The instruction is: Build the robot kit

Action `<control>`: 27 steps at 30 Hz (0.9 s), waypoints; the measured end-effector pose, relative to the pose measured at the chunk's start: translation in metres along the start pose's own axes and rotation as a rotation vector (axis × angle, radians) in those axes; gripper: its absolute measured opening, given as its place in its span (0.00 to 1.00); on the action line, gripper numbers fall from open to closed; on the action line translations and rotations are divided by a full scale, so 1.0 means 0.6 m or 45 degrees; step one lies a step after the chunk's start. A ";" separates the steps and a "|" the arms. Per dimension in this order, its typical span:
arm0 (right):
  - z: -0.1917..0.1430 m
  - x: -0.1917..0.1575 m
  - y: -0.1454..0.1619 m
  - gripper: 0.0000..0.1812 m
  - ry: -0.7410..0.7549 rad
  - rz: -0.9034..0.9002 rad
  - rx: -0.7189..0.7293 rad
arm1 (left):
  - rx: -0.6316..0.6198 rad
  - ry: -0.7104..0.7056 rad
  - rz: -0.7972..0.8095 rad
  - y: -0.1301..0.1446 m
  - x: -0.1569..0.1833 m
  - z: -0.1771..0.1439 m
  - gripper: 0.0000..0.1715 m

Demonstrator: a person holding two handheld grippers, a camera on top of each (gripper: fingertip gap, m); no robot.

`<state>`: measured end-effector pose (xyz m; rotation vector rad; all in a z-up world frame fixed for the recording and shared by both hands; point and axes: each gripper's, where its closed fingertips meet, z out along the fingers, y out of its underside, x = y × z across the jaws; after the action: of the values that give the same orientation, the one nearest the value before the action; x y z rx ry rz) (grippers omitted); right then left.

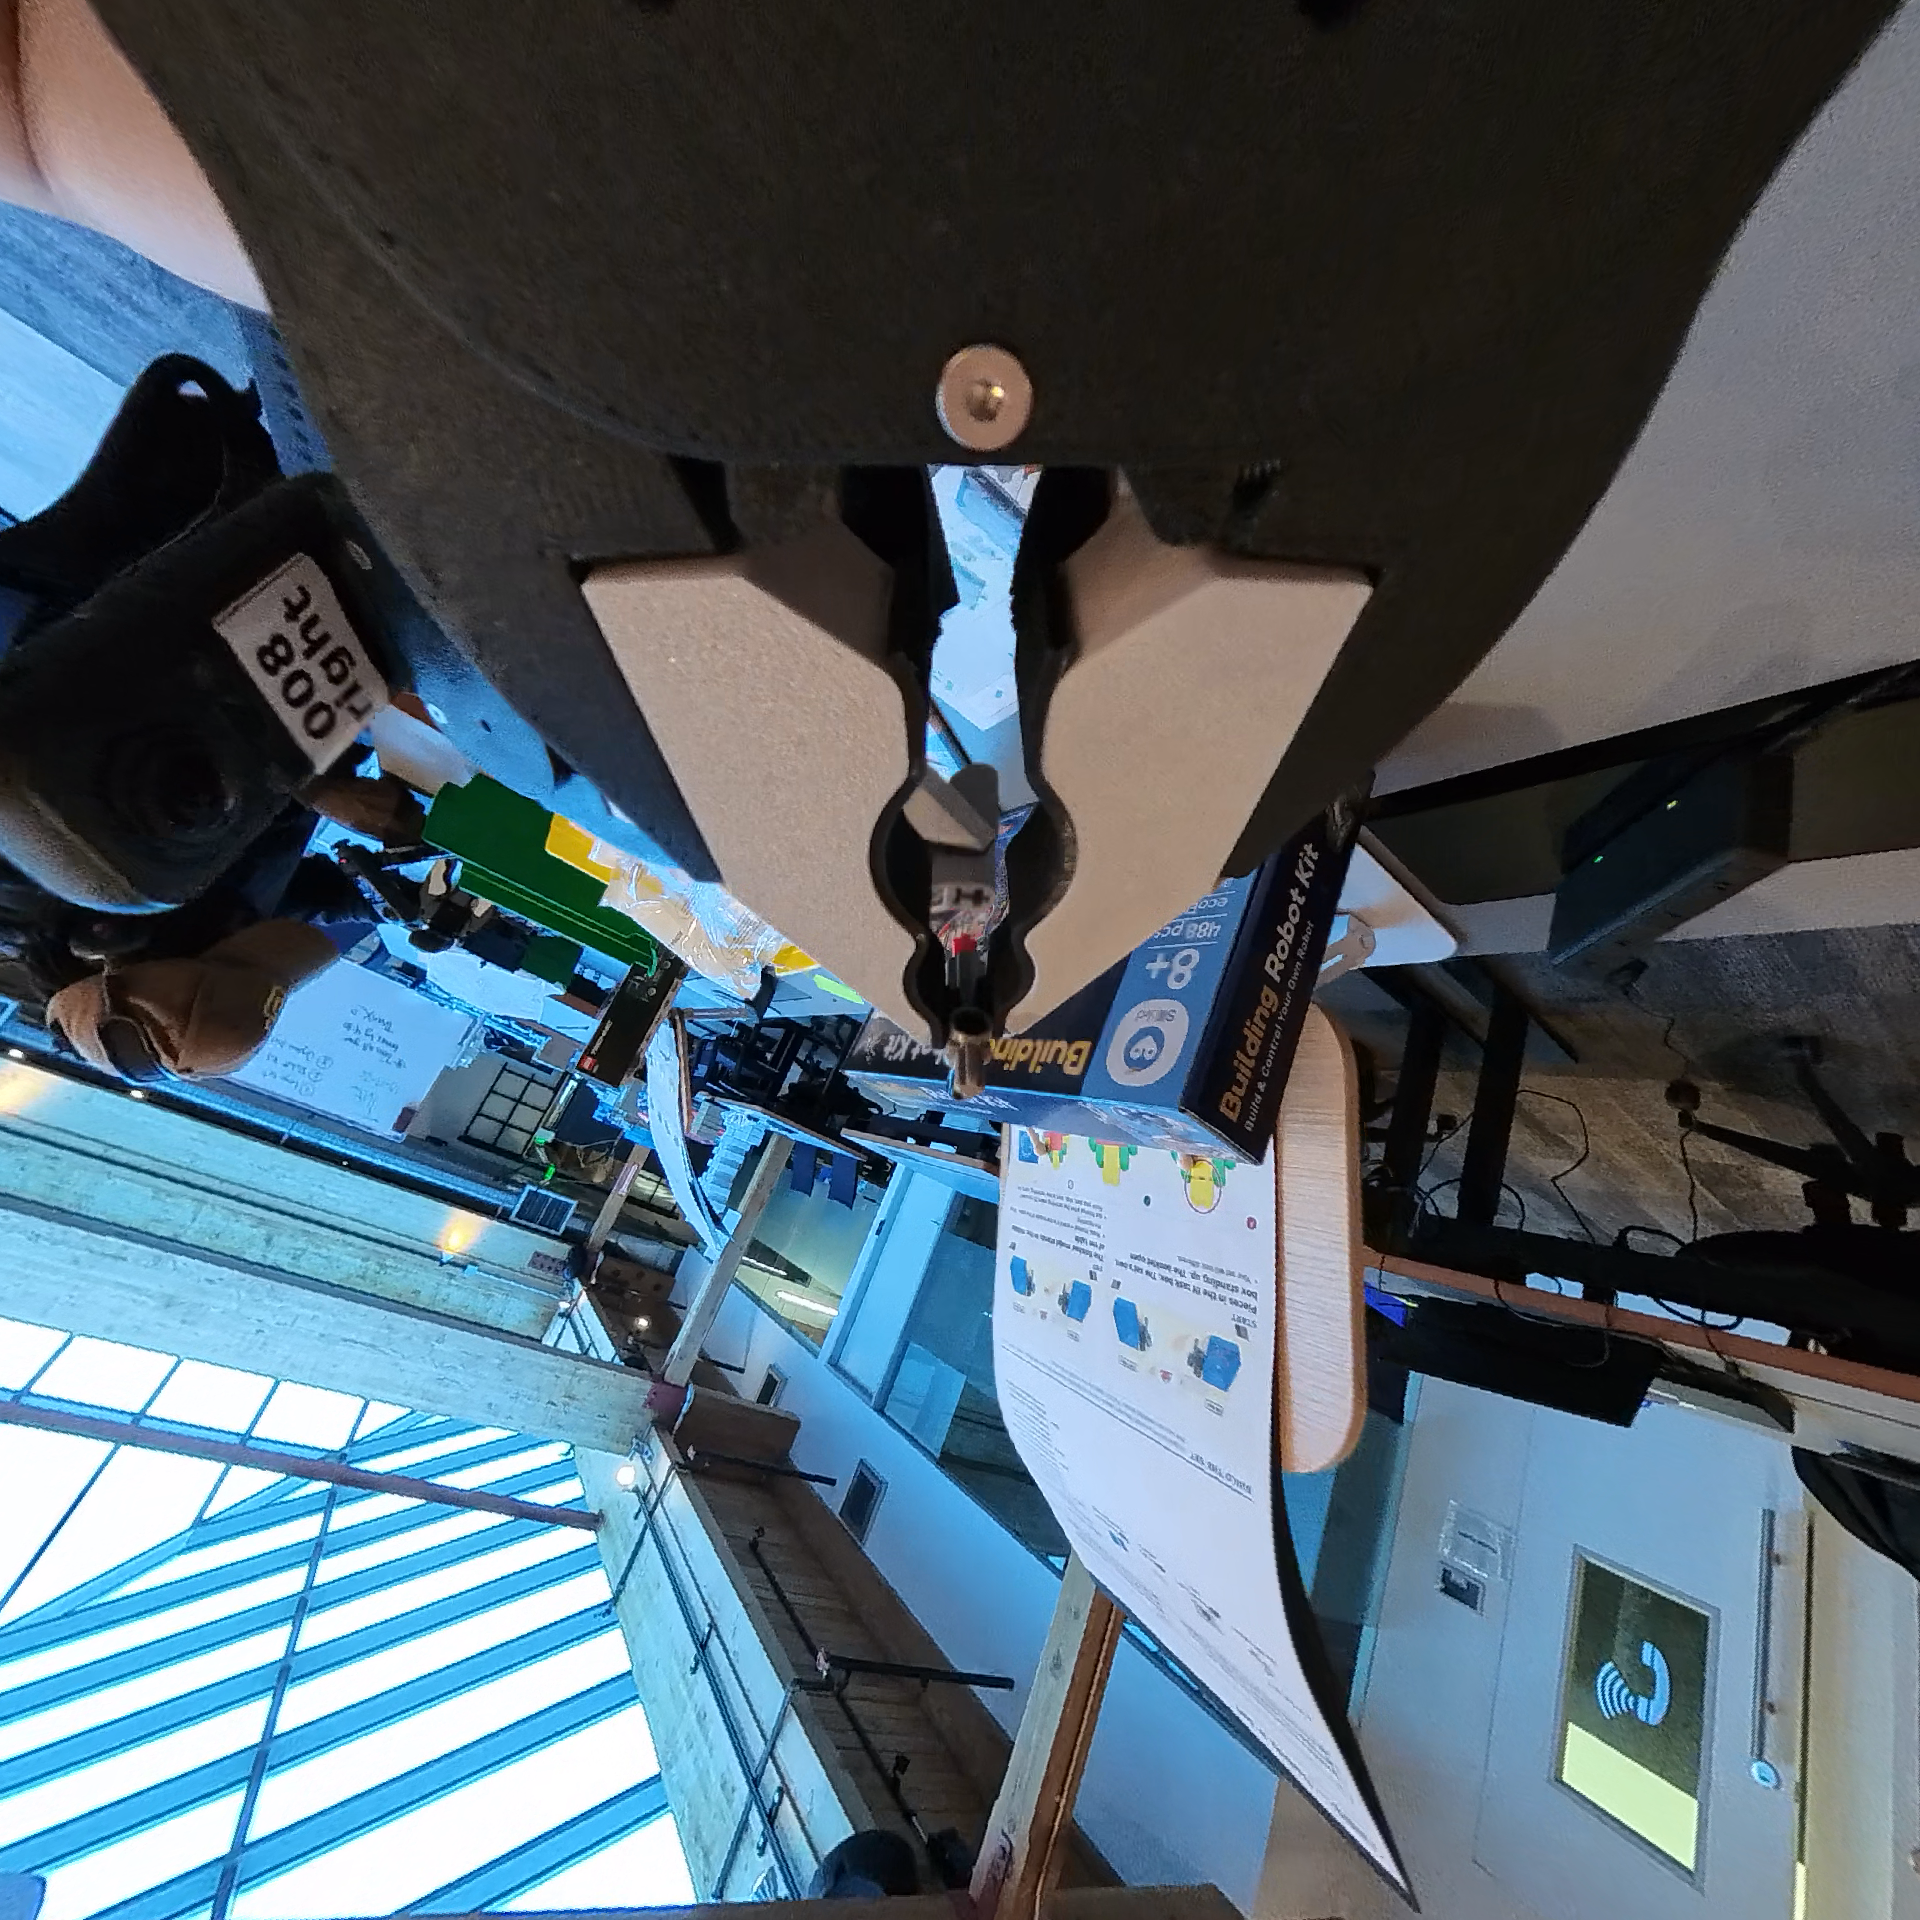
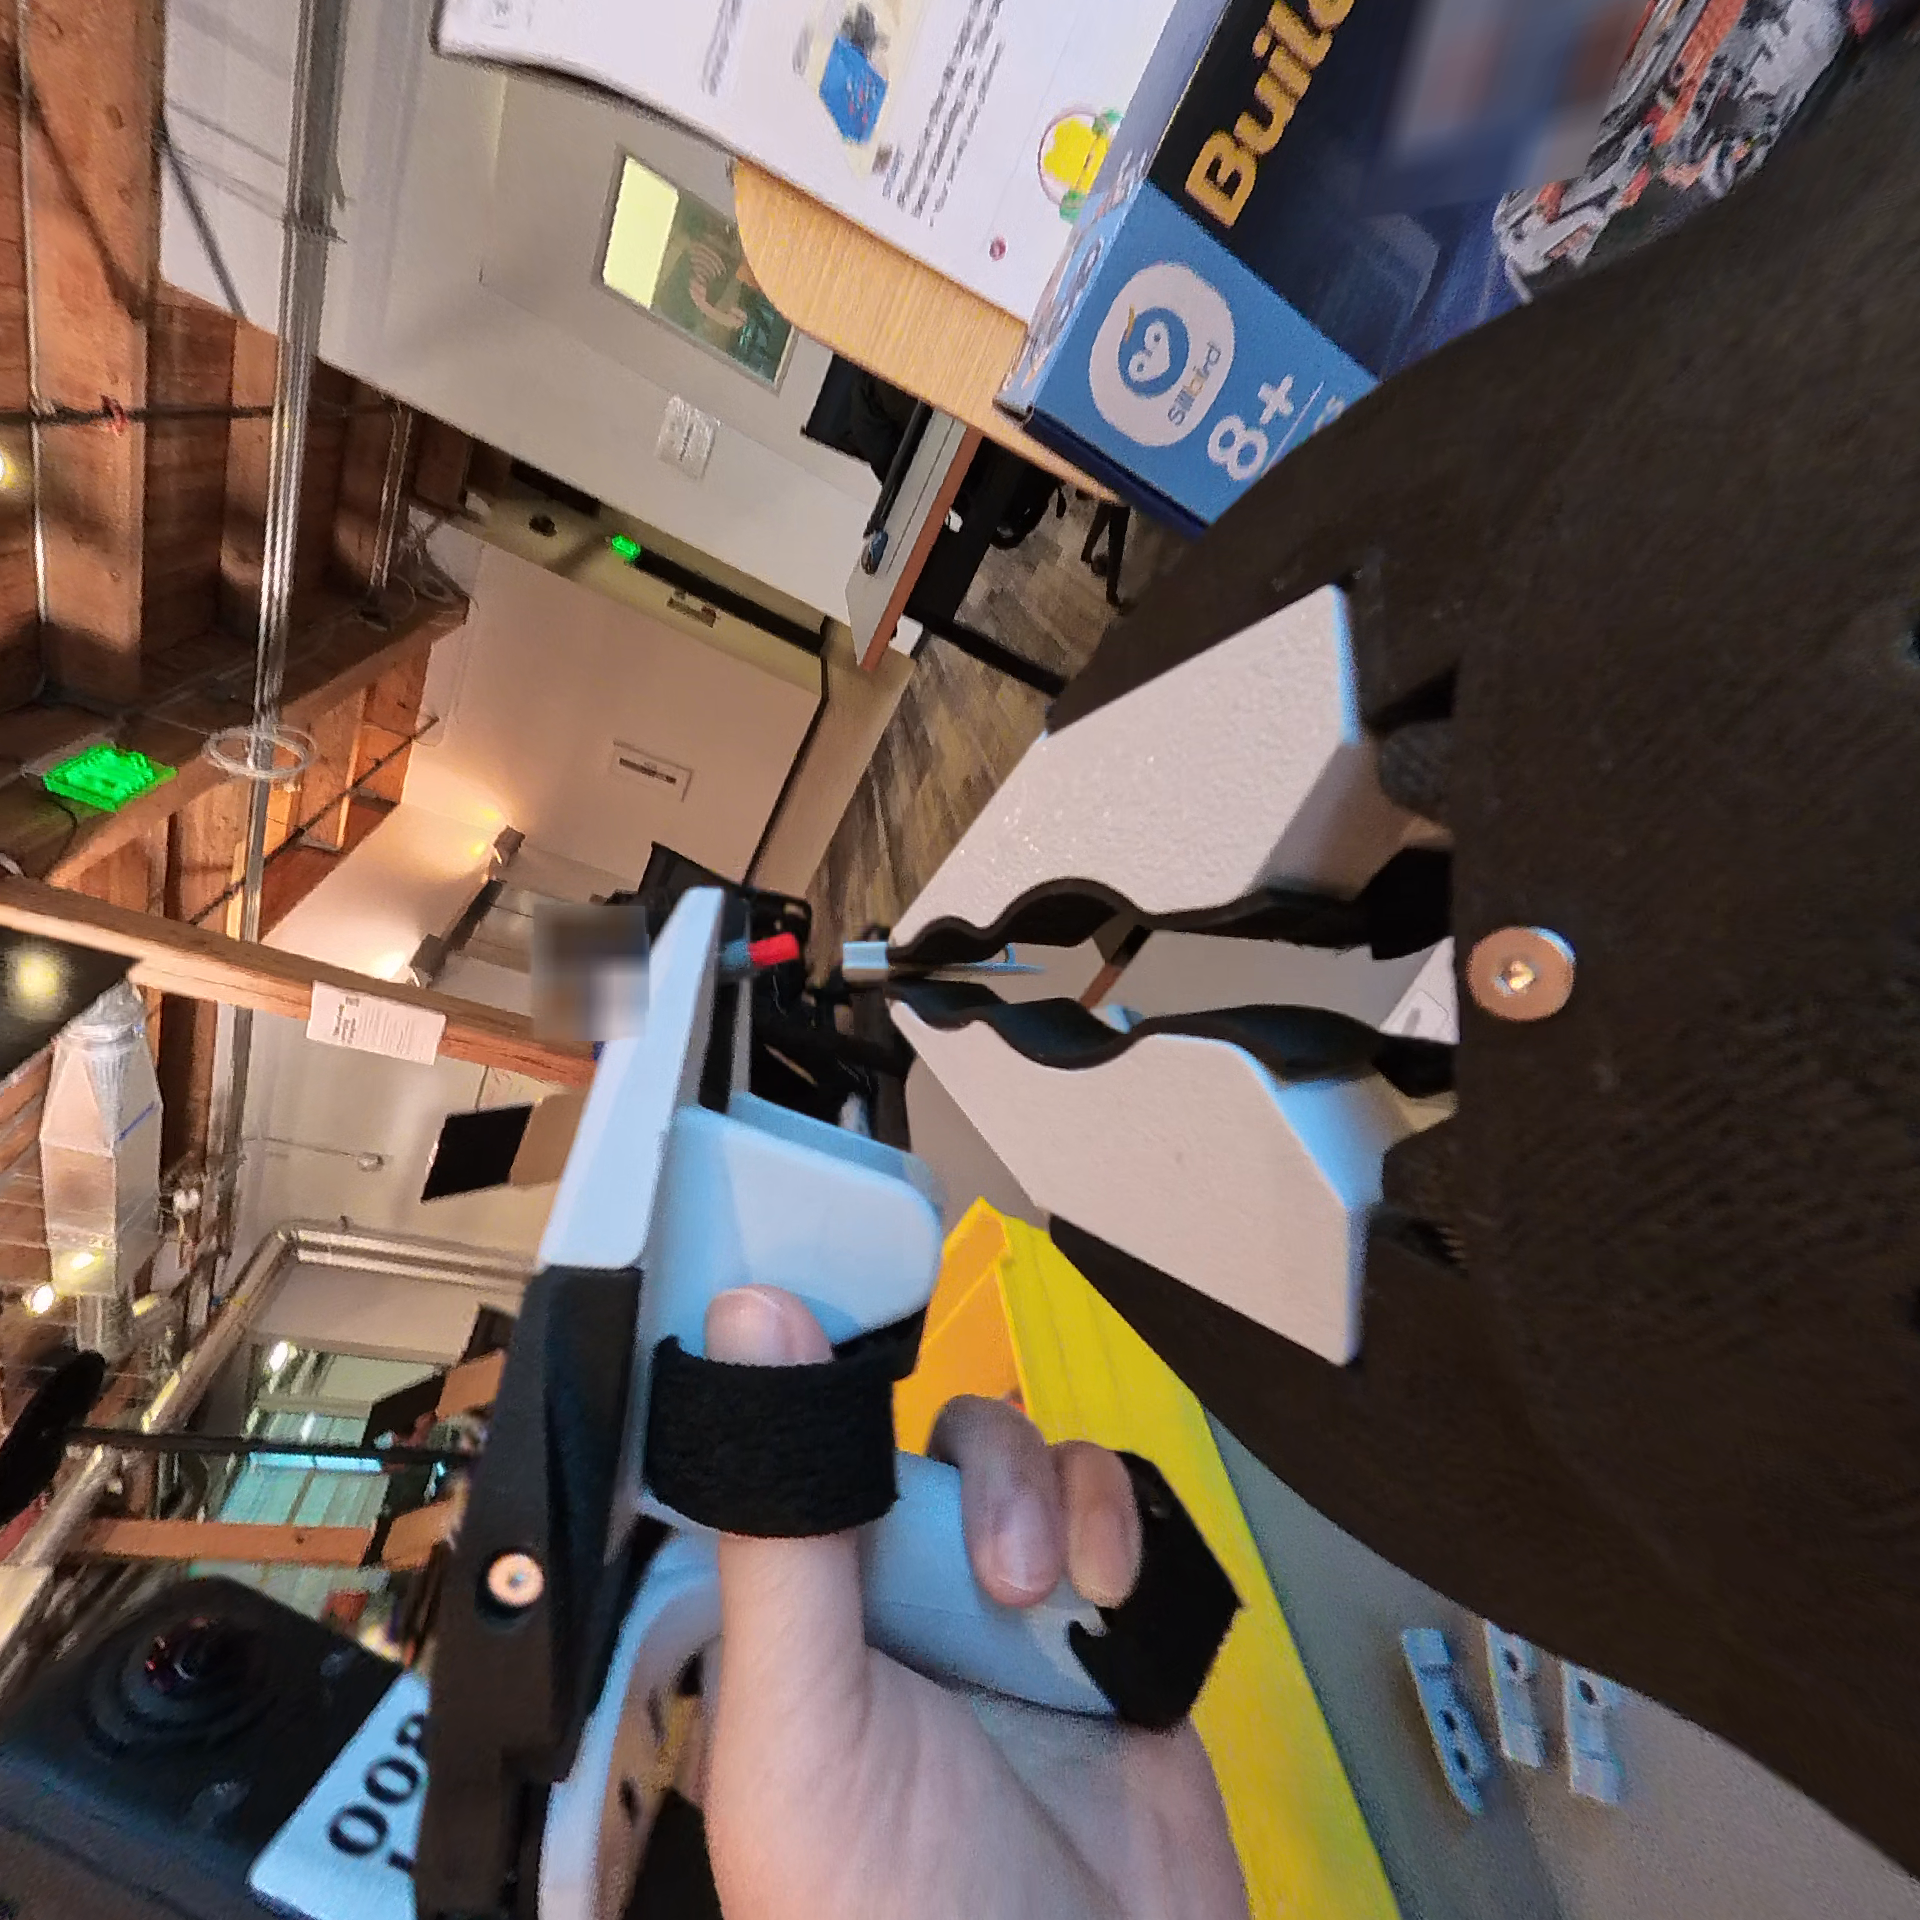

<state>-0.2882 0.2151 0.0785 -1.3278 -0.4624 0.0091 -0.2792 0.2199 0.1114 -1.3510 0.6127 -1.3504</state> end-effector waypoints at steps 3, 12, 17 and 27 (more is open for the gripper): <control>0.012 -0.007 0.049 0.01 -0.127 -0.065 -0.201 | -0.026 -0.004 -0.025 -0.005 -0.009 -0.005 0.03; -0.168 -0.117 0.300 0.01 -0.607 0.156 -1.208 | -0.110 0.001 -0.081 -0.046 -0.024 -0.043 0.03; -0.228 -0.125 0.331 0.01 -0.453 0.260 -1.399 | -0.117 -0.002 -0.049 -0.059 -0.015 -0.054 0.03; -0.240 -0.141 0.338 0.04 -0.429 0.310 -1.395 | -0.153 0.060 -0.081 -0.046 0.002 -0.045 0.03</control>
<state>-0.2665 0.1103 -0.1612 -2.4779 -0.6160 0.2096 -0.3126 0.2182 0.1308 -1.4489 0.6973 -1.4187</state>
